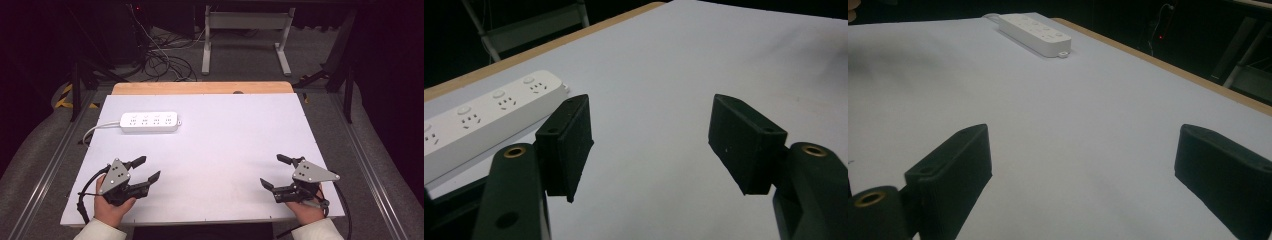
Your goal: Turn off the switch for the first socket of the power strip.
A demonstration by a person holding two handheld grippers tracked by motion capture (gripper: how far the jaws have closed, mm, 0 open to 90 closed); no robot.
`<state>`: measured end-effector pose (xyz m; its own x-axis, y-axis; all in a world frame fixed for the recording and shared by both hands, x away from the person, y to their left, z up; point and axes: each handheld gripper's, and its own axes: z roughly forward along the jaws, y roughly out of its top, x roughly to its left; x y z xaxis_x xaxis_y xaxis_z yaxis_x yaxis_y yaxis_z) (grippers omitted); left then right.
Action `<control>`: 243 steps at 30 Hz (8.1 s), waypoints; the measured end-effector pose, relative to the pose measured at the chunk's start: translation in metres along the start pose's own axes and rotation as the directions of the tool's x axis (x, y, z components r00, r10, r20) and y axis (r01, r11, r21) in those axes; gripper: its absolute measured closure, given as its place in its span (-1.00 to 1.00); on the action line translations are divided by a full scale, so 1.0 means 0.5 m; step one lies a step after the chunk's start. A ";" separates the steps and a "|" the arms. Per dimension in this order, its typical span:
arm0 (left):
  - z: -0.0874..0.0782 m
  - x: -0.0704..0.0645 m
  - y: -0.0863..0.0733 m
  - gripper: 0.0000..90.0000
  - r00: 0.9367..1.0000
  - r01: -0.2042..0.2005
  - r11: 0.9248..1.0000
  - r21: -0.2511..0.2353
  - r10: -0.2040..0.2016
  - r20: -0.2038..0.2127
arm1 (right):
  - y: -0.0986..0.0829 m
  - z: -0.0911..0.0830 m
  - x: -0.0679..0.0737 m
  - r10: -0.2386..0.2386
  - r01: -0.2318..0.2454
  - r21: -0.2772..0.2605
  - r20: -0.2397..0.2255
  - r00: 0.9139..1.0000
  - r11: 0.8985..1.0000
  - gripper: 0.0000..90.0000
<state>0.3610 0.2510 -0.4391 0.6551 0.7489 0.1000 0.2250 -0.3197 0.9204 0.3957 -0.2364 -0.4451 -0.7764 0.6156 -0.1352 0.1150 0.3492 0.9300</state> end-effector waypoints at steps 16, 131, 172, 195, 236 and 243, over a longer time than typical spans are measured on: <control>-0.003 -0.005 0.013 -0.26 0.999 -0.044 0.998 0.034 0.045 -0.007 | 0.000 0.001 0.001 -0.001 0.001 0.003 -0.002 1.000 1.000 -0.81; 0.199 0.434 0.095 1.00 0.910 0.388 0.875 0.290 -0.314 -0.269 | -0.015 -0.008 0.006 0.037 -0.037 0.026 -0.014 0.999 0.999 -0.79; 0.277 0.435 0.045 1.00 0.908 0.361 0.857 0.367 -0.233 -0.350 | -0.021 -0.005 0.000 0.060 -0.059 0.022 -0.039 0.997 0.998 -0.79; 0.274 0.444 0.035 1.00 0.904 0.381 0.852 0.359 -0.262 -0.337 | -0.021 -0.005 0.001 0.061 -0.060 0.019 -0.044 0.997 0.998 -0.79; 0.285 0.421 0.039 1.00 0.906 0.330 0.865 0.378 -0.177 -0.385 | -0.021 -0.005 0.002 0.058 -0.057 0.022 -0.050 0.997 0.998 -0.79; 0.283 0.421 0.037 1.00 0.905 0.334 0.866 0.372 -0.186 -0.382 | -0.021 -0.006 0.003 0.059 -0.058 0.022 -0.050 0.997 0.998 -0.79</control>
<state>0.6052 0.3205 -0.4546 0.2759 0.9591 0.0639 0.6819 -0.2421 0.6902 0.3917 -0.2411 -0.4541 -0.7983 0.5989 -0.0628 0.1732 0.3284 0.9285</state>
